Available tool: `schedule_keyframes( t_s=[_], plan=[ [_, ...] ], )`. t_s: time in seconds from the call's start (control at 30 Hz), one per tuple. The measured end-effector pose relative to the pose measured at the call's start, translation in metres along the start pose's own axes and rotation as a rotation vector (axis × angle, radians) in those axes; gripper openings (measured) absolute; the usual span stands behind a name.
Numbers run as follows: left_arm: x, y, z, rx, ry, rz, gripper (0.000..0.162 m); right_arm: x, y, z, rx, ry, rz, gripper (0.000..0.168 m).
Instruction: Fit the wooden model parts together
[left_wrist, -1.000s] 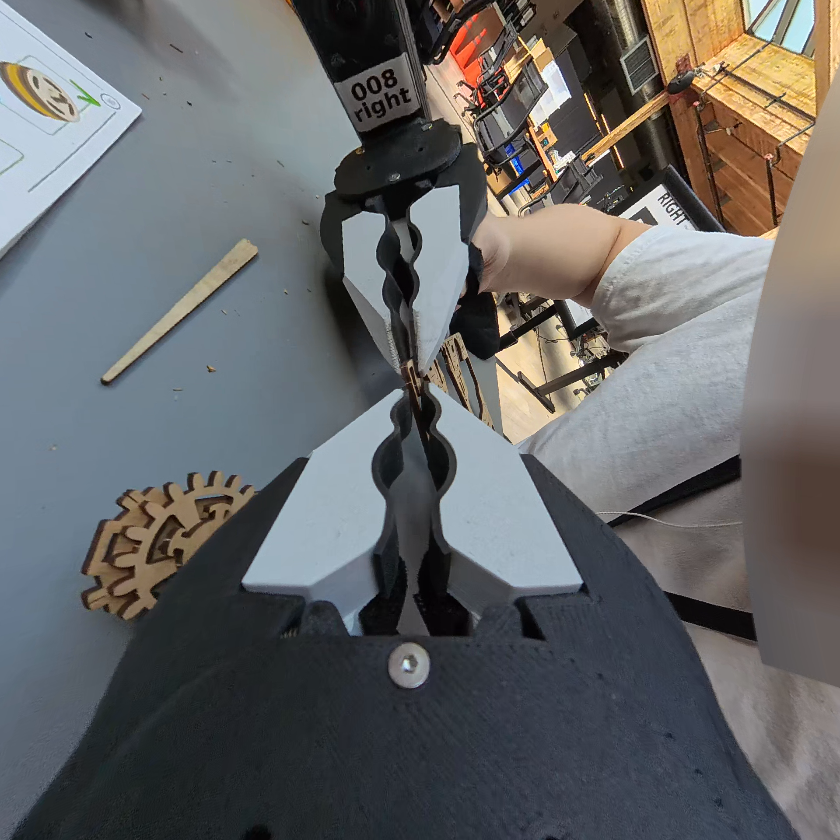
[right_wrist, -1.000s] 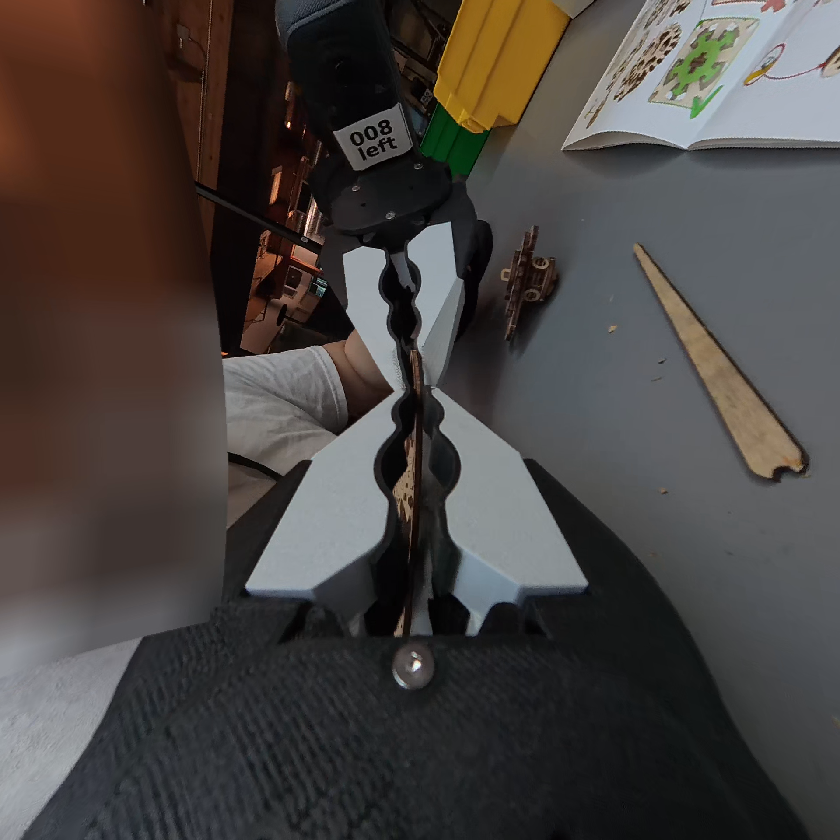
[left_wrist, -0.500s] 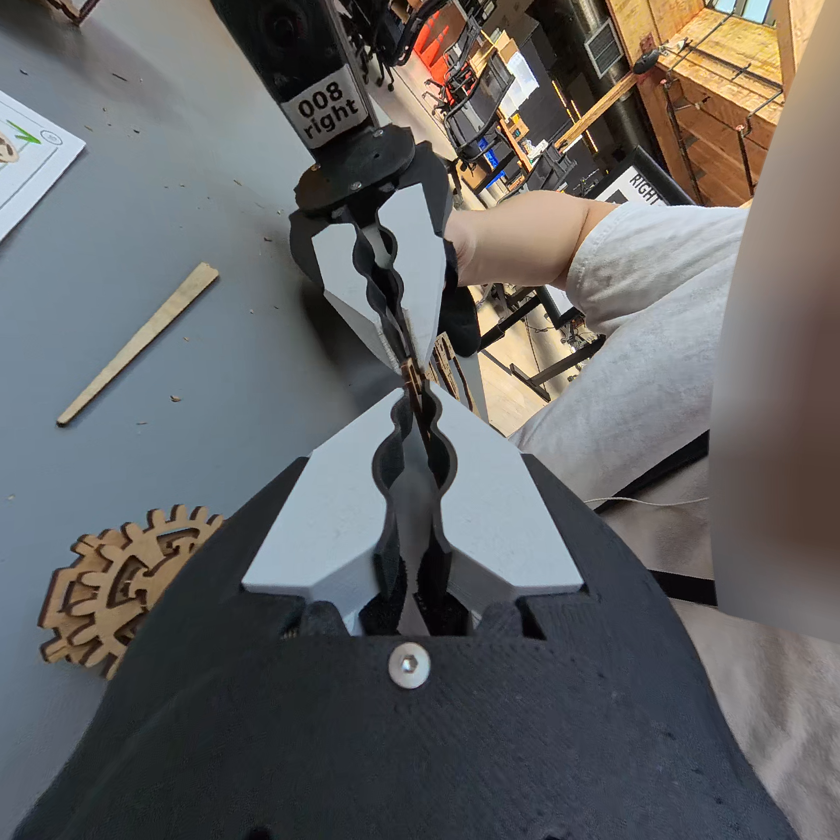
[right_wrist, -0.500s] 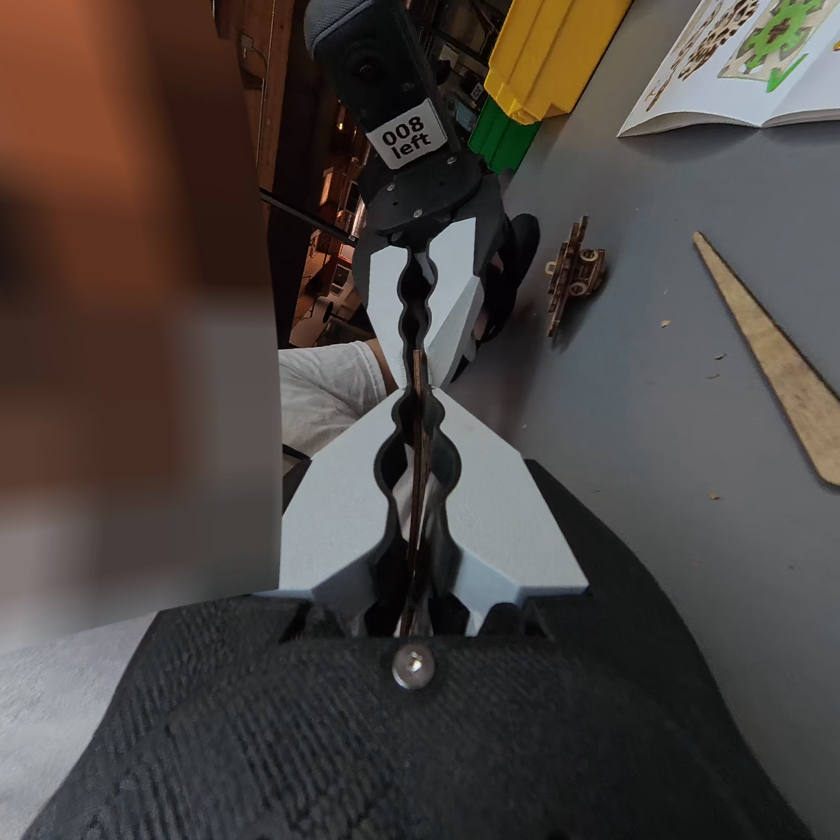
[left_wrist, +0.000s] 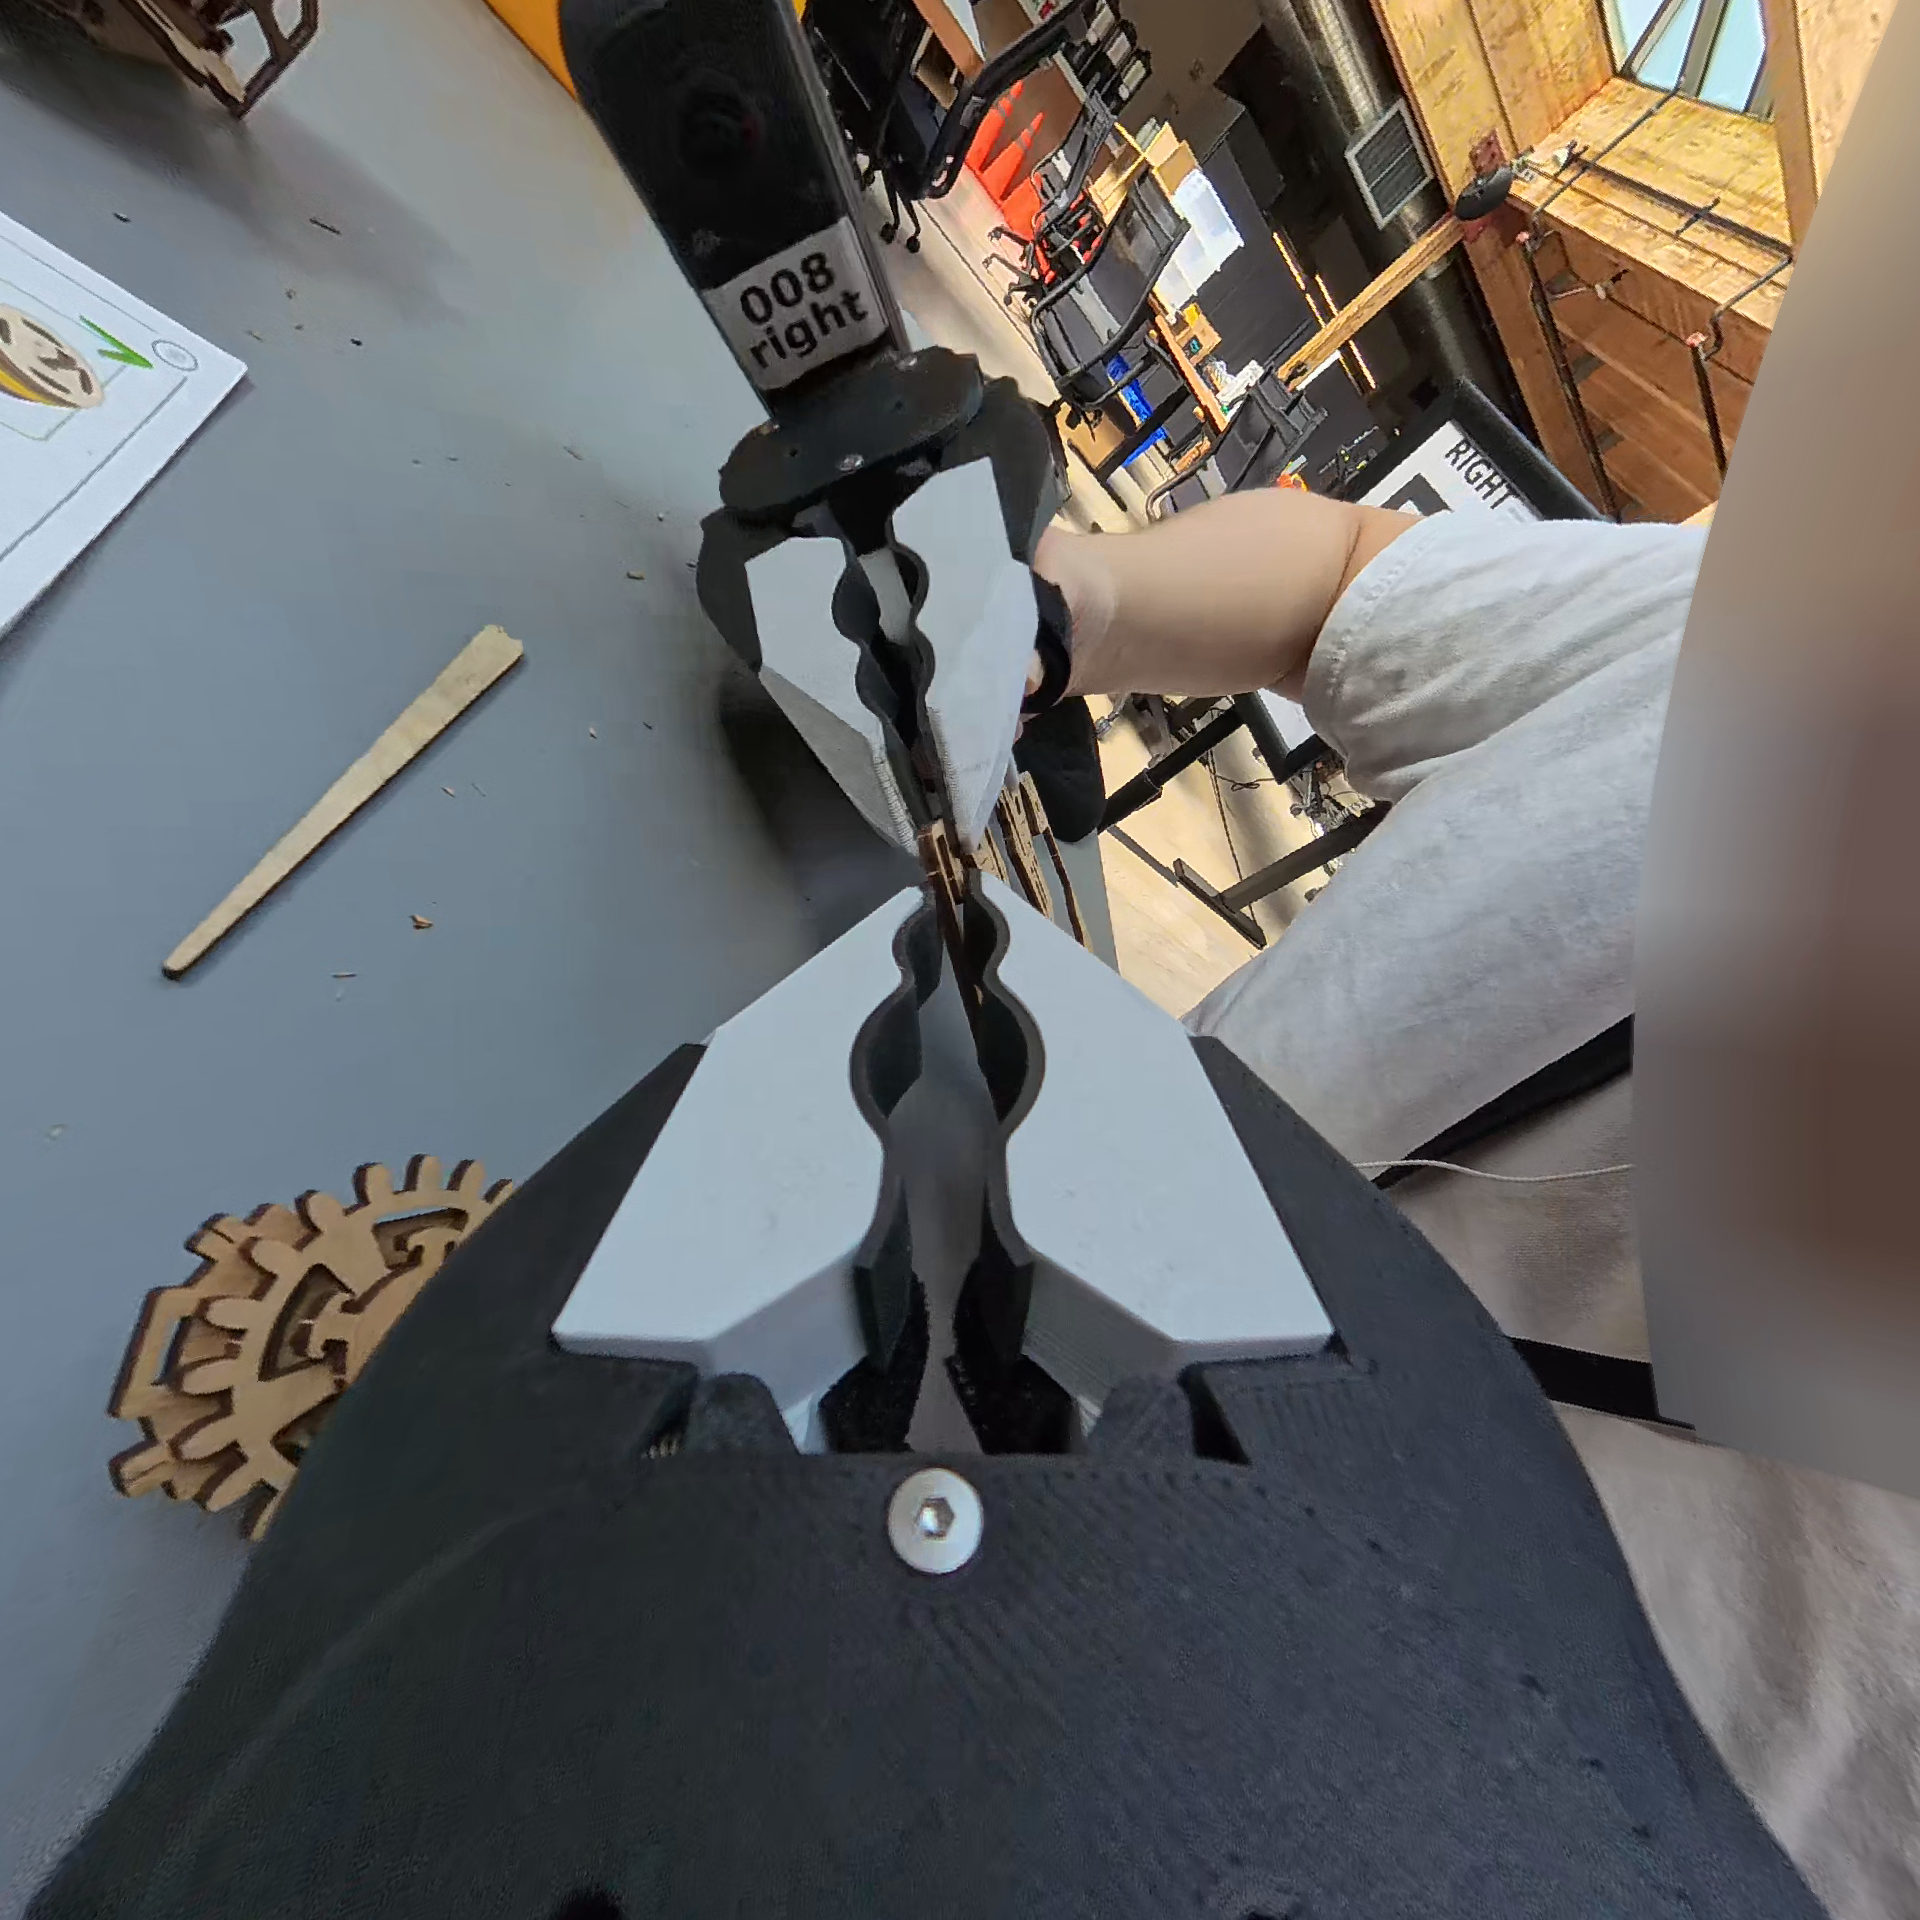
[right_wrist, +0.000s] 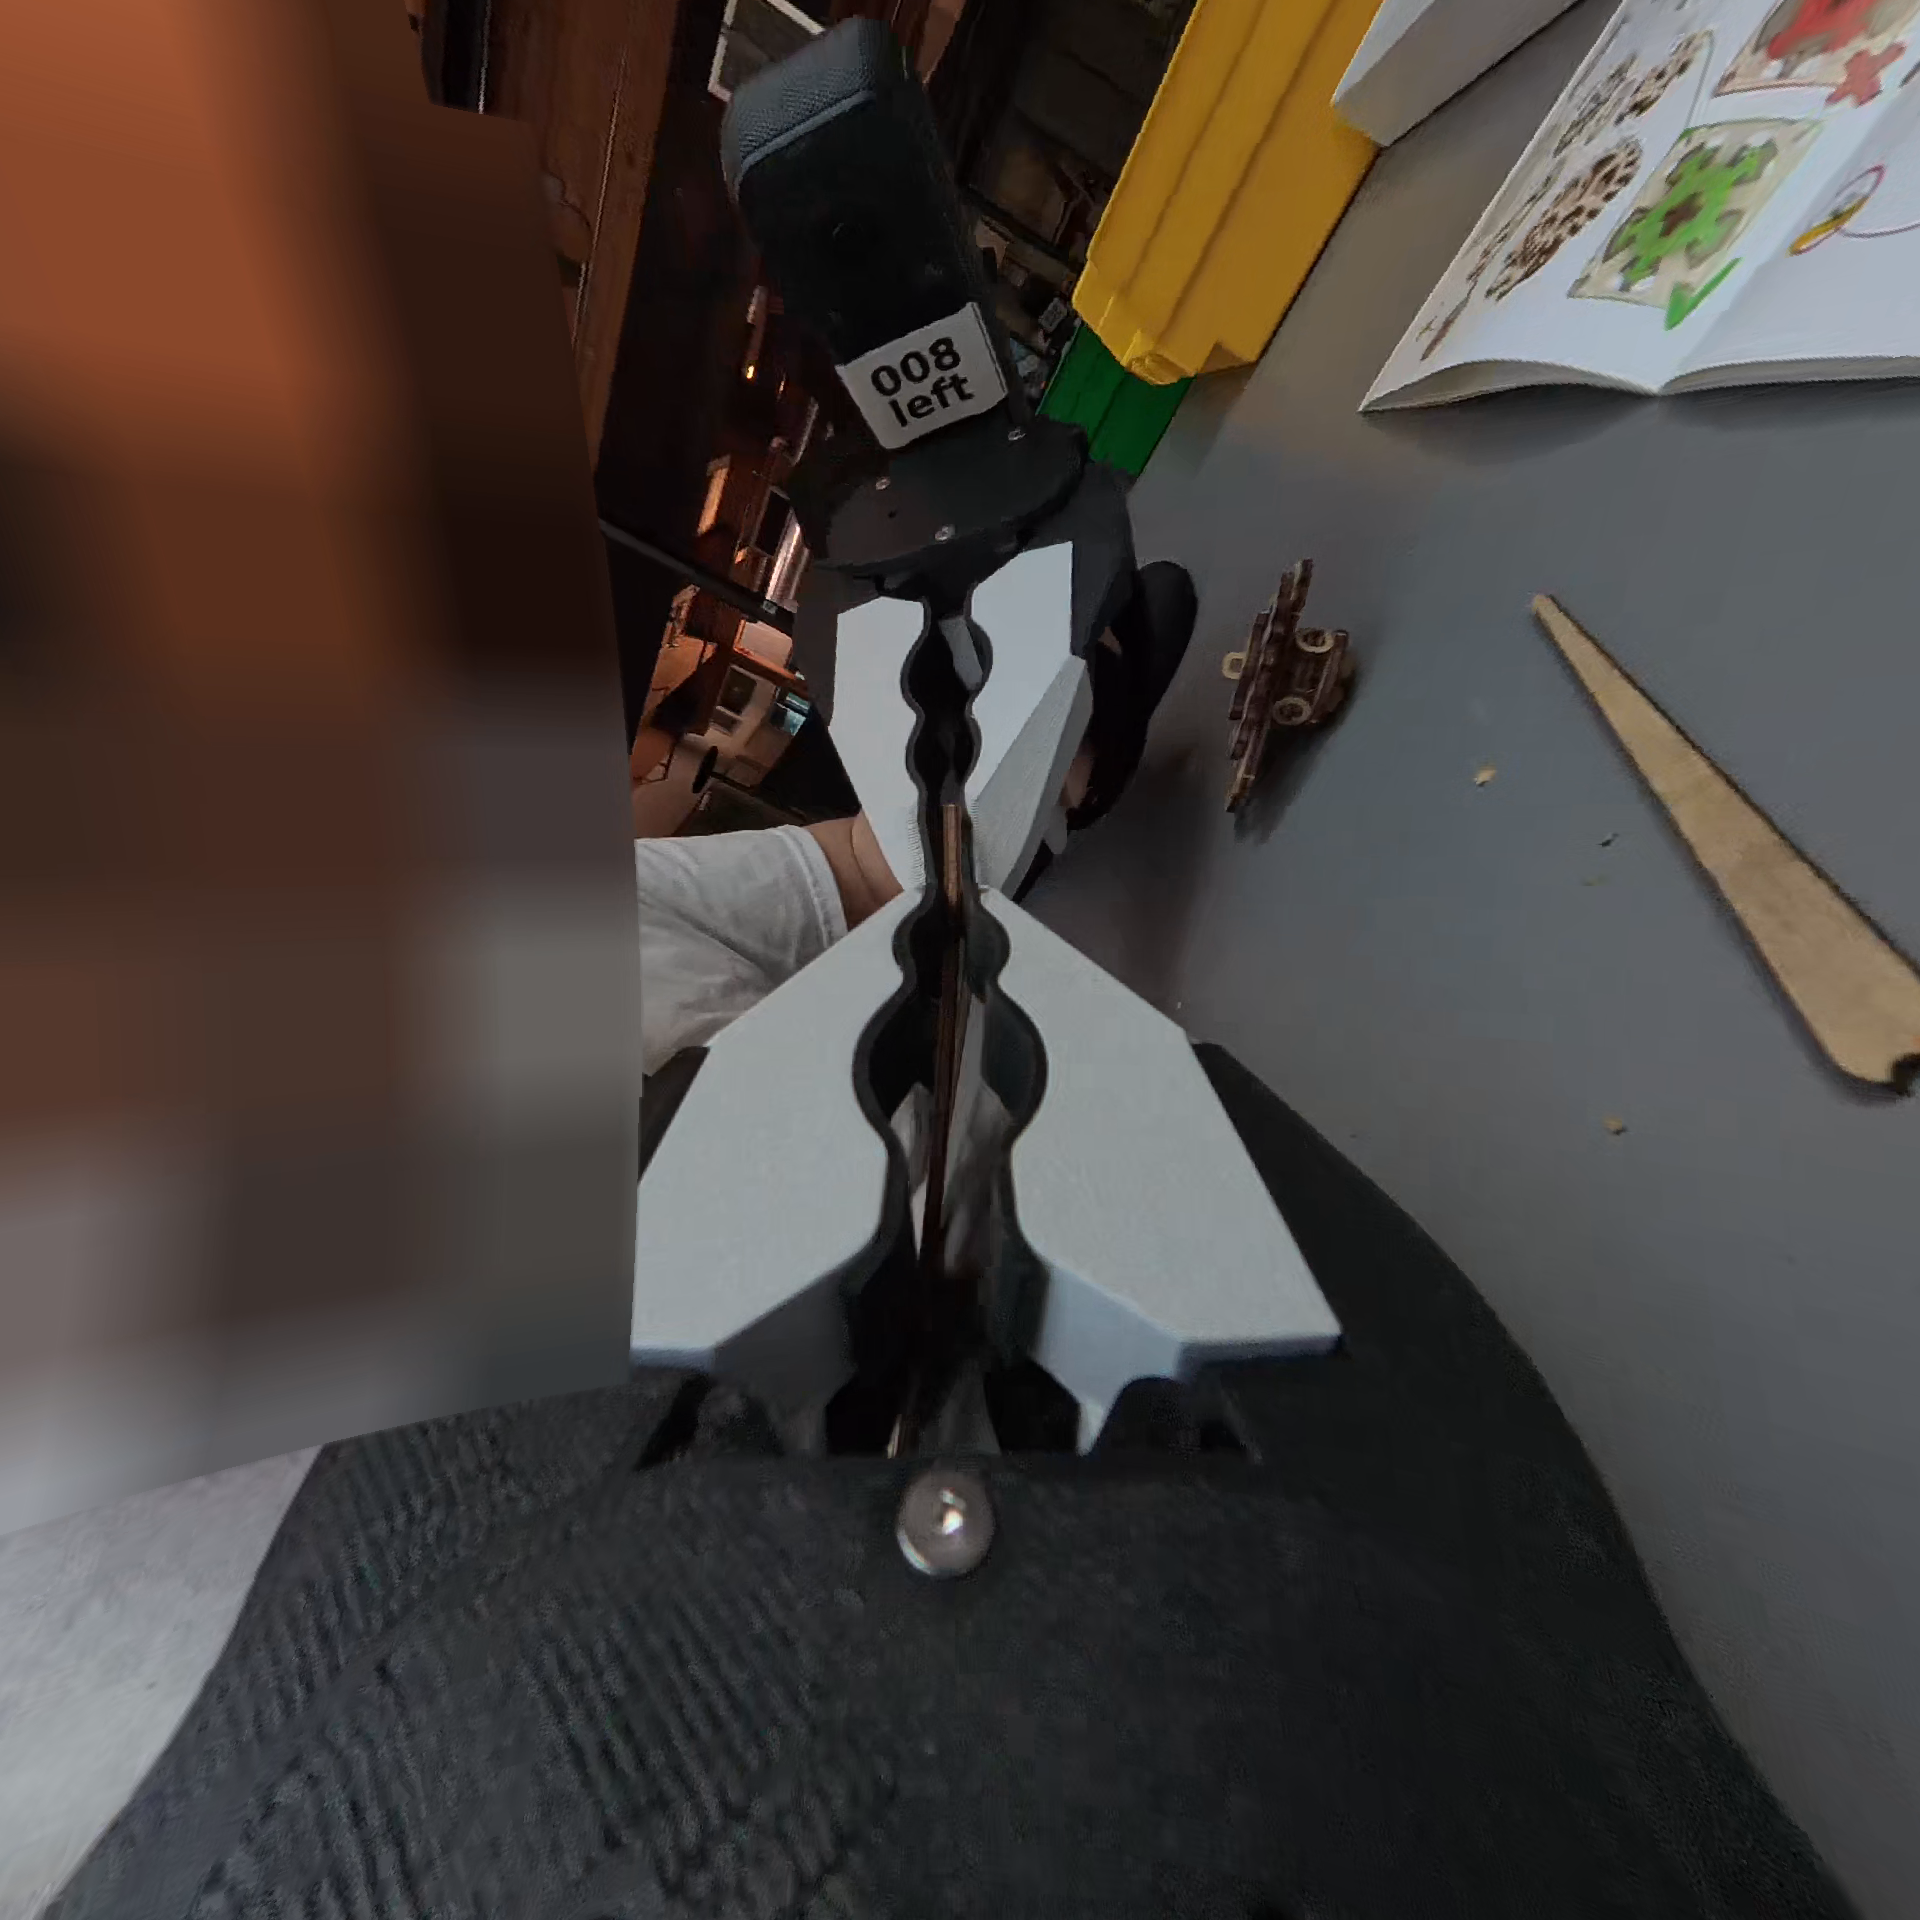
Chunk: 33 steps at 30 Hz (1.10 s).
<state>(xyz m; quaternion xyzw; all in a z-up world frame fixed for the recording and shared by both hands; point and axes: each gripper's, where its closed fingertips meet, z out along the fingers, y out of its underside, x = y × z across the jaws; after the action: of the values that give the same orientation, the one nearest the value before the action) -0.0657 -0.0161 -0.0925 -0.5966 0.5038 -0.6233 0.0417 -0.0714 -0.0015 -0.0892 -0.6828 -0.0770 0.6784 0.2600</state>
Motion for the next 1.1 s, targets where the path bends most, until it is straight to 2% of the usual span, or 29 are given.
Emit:
schedule_keyframes(
  t_s=[0.03,0.27,0.47,0.63,0.77,1.1],
  plan=[
    [0.0,-0.001,0.0,0.003,0.0,0.0,0.002,-0.001,0.0,0.0,0.012,0.02,-0.021,0.002],
    [0.001,0.0,0.002,0.0,-0.016,0.01,0.002,-0.001,0.001,-0.002,0.057,0.017,0.009,0.003],
    [-0.001,0.0,0.0,0.0,-0.025,0.016,0.003,0.0,0.002,0.001,0.028,0.037,-0.04,0.001],
    [-0.004,0.004,0.002,-0.025,-0.048,0.007,0.002,0.004,0.006,0.001,0.009,0.054,0.003,0.002],
    [-0.005,0.009,0.004,-0.038,-0.054,-0.039,0.001,0.008,0.012,0.0,-0.051,0.12,0.0,0.002],
    [-0.017,0.016,0.007,-0.061,-0.114,-0.054,0.001,0.023,0.016,-0.003,-0.076,0.24,0.019,0.002]
  ],
)
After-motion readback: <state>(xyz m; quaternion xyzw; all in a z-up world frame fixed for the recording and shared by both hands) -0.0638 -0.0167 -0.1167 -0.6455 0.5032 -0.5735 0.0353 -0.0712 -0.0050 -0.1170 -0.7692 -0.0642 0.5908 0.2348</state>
